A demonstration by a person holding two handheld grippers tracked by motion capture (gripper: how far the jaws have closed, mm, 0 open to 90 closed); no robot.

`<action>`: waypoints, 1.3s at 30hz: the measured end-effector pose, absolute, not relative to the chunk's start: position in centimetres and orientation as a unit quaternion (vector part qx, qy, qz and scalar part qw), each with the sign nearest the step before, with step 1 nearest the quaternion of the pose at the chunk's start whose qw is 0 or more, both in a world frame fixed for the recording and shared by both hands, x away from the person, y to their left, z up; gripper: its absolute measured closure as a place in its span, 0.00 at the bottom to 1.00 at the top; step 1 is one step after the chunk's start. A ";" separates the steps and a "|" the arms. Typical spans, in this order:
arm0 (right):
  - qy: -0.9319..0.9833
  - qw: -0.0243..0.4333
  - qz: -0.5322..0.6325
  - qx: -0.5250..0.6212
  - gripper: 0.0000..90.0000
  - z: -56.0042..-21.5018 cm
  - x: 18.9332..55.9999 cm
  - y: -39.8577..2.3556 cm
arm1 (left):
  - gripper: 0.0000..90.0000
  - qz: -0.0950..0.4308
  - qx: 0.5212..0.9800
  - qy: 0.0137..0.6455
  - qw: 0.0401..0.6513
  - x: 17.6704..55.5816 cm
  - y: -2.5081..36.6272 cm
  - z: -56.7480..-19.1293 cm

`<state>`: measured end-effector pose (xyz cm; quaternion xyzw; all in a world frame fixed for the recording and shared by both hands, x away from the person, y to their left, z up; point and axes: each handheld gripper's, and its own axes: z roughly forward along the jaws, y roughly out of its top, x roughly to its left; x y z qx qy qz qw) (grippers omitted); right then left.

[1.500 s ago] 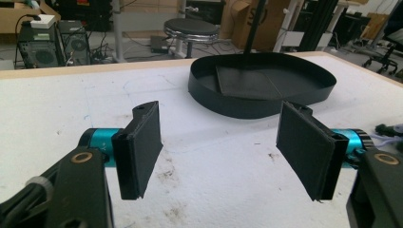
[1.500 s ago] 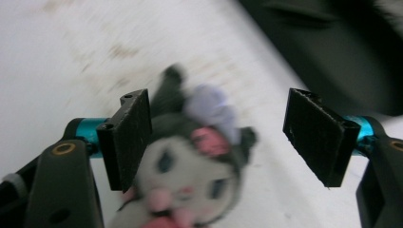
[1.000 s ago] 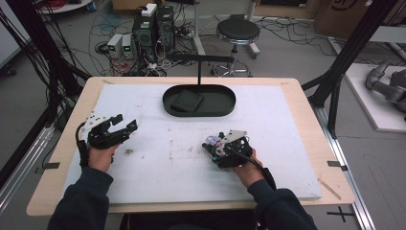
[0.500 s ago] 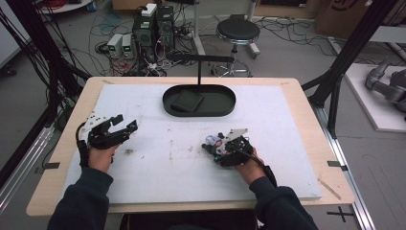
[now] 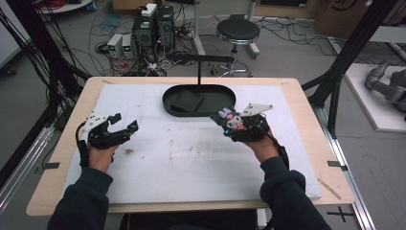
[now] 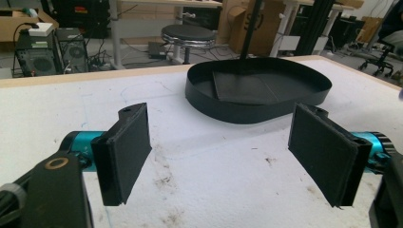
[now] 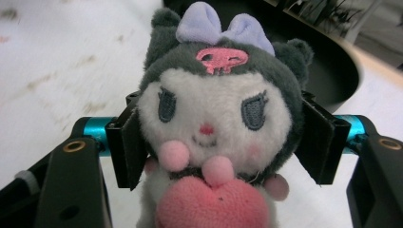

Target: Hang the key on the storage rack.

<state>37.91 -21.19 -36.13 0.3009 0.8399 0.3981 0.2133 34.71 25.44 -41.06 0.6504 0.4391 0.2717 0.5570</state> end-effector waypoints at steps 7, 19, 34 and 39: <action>0.824 0.225 0.419 0.309 0.33 -32.8 40.9 -21.7 | 0.24 0.270 0.650 0.441 0.557 34.8 25.6 -41.1; 0.809 0.274 0.398 0.334 0.33 -28.9 46.5 -21.6 | 0.24 0.261 0.650 0.442 0.560 34.9 25.6 -41.3; 0.799 0.307 0.363 0.368 0.33 -26.4 52.7 -19.2 | 0.24 0.255 0.646 0.446 0.565 35.0 25.7 -41.3; 0.787 0.317 0.359 0.390 0.33 -26.4 53.2 -19.5 | 0.24 0.256 0.644 0.447 0.566 35.0 25.9 -41.3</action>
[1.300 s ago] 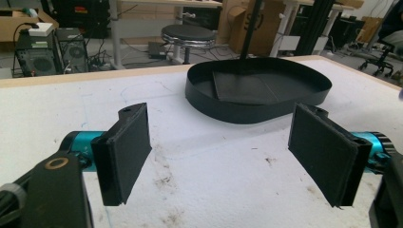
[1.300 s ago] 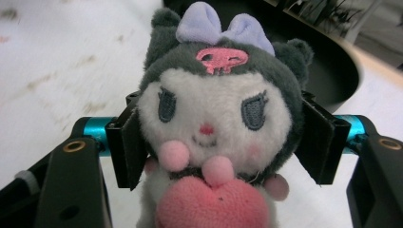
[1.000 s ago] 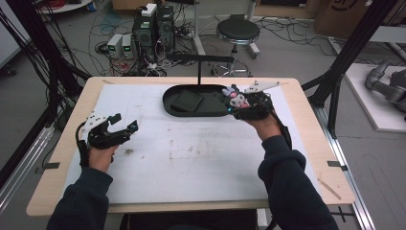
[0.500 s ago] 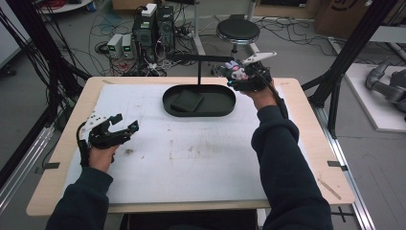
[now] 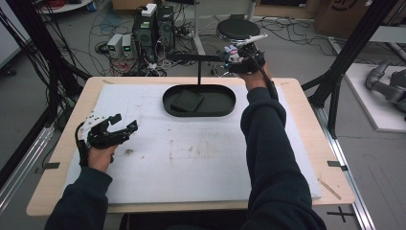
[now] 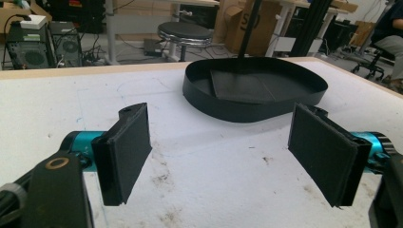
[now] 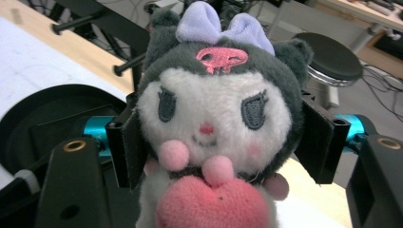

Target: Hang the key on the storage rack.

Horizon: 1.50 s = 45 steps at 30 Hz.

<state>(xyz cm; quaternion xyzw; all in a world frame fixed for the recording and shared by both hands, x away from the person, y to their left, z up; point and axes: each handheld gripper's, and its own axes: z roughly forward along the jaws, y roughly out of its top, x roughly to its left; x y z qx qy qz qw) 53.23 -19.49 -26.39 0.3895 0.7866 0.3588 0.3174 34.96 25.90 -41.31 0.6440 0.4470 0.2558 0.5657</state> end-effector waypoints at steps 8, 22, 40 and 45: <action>0.776 0.325 0.321 0.435 0.34 -28.6 52.9 -21.6 | 0.24 0.254 0.643 0.449 0.566 35.0 25.9 -41.3; 0.799 0.283 0.293 0.441 0.36 -33.8 53.6 -20.2 | 0.25 0.245 0.643 0.446 0.573 35.0 25.8 -41.4; 0.771 0.248 0.397 0.432 0.22 -32.5 51.8 -21.6 | 0.24 0.243 0.643 0.444 0.575 35.0 25.8 -41.4; 0.792 0.249 0.382 0.406 0.23 -31.0 50.0 -22.8 | 0.24 0.245 0.641 0.445 0.575 35.0 25.8 -41.3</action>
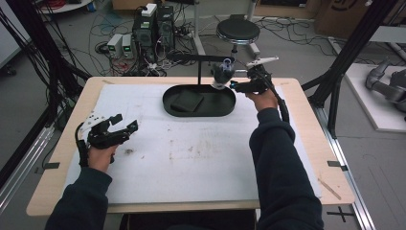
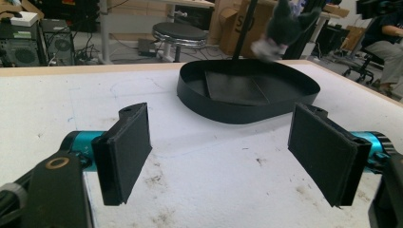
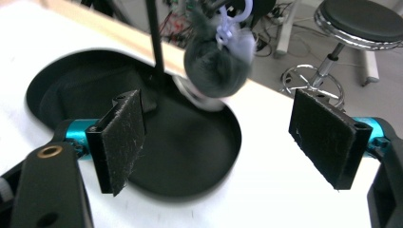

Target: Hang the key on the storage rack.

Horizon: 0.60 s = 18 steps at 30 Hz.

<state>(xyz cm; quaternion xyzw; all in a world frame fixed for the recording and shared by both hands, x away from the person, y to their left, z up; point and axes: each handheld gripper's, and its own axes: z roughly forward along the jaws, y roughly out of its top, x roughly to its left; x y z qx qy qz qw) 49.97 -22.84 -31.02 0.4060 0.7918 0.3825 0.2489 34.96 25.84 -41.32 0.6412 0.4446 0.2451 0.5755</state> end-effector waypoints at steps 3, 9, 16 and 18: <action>0.802 0.253 0.375 0.389 0.23 -30.6 48.4 -23.7 | 0.24 0.247 0.643 0.443 0.575 35.0 25.8 -41.3; 0.803 0.235 0.392 0.382 0.23 -31.4 44.5 -26.7 | 0.24 0.247 0.644 0.443 0.573 35.0 25.7 -41.3; 0.796 0.249 0.421 0.356 0.23 -33.6 39.1 -29.1 | 0.24 0.250 0.646 0.442 0.570 34.9 25.5 -41.3; 0.792 0.254 0.425 0.355 0.23 -34.4 37.8 -29.6 | 0.24 0.251 0.648 0.441 0.568 34.9 25.5 -41.2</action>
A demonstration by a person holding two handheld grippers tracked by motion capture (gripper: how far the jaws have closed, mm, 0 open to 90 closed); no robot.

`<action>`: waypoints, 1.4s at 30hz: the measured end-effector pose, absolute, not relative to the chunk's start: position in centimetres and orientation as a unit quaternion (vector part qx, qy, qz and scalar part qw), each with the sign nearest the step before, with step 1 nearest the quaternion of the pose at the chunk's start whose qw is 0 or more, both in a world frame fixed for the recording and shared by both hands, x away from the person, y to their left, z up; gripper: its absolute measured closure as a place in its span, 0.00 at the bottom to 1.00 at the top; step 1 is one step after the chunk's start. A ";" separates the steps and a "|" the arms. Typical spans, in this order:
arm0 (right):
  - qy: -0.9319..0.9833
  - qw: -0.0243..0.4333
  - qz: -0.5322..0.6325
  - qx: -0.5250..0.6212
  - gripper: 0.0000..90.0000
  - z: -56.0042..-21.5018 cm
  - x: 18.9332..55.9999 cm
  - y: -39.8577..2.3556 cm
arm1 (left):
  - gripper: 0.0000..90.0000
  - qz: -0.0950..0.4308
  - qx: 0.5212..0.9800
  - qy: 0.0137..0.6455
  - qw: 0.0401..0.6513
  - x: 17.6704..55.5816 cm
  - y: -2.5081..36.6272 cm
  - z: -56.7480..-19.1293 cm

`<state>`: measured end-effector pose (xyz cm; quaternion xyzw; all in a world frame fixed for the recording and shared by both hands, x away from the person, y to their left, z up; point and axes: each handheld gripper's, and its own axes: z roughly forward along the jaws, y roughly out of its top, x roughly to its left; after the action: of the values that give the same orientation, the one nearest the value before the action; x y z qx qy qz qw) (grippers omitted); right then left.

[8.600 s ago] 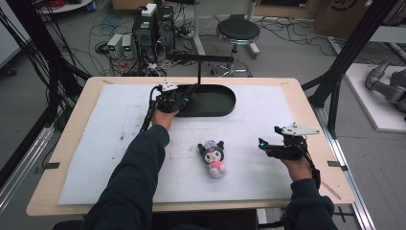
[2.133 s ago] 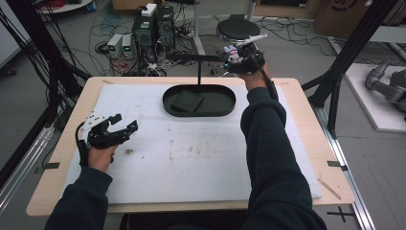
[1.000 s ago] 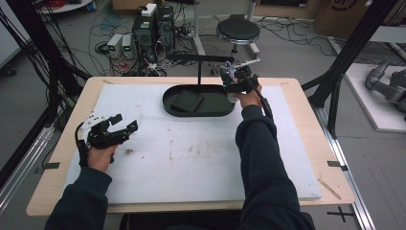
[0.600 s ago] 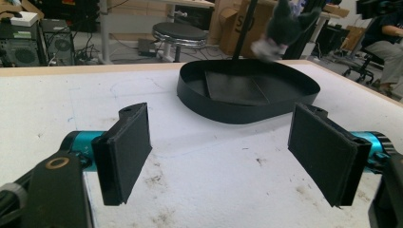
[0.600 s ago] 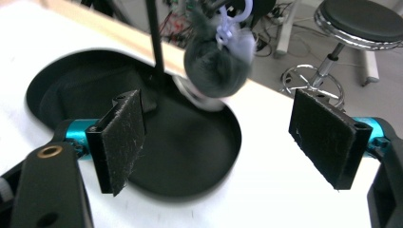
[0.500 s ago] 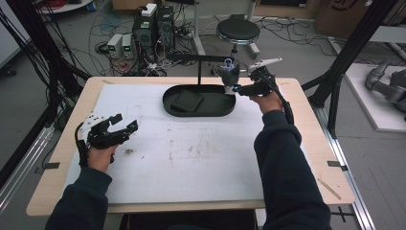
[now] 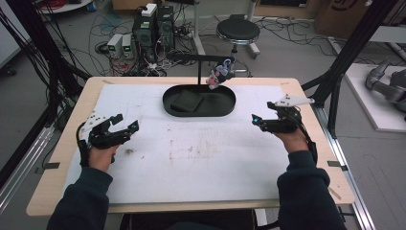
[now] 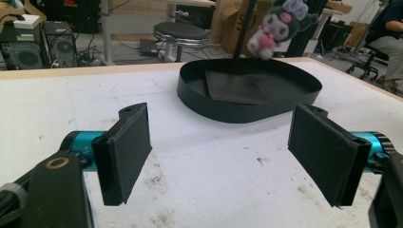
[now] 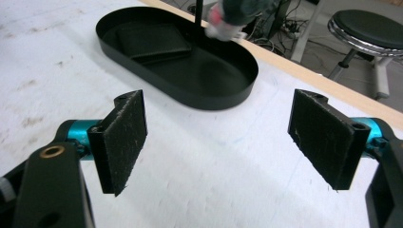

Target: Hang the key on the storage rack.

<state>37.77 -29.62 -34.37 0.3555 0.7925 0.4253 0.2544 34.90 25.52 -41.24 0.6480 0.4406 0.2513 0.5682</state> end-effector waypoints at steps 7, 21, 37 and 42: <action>0.778 0.261 0.434 0.372 0.22 -36.8 35.1 -30.9 | 0.24 0.253 0.651 0.437 0.567 34.7 25.4 -41.1; 0.773 0.289 0.411 0.386 0.22 -38.2 34.3 -31.7 | 0.24 0.257 0.659 0.429 0.562 34.5 25.1 -41.0; 0.784 0.294 0.392 0.381 0.22 -38.9 34.1 -31.4 | 0.25 0.261 0.662 0.422 0.562 34.2 24.8 -41.1; 0.780 0.295 0.395 0.384 0.22 -38.9 34.1 -31.6 | 0.24 0.262 0.660 0.422 0.563 34.2 24.8 -41.1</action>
<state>34.11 -31.62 -38.92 0.3843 0.7804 0.3949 0.2954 34.19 24.81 -41.08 0.6603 0.4224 0.2624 0.5627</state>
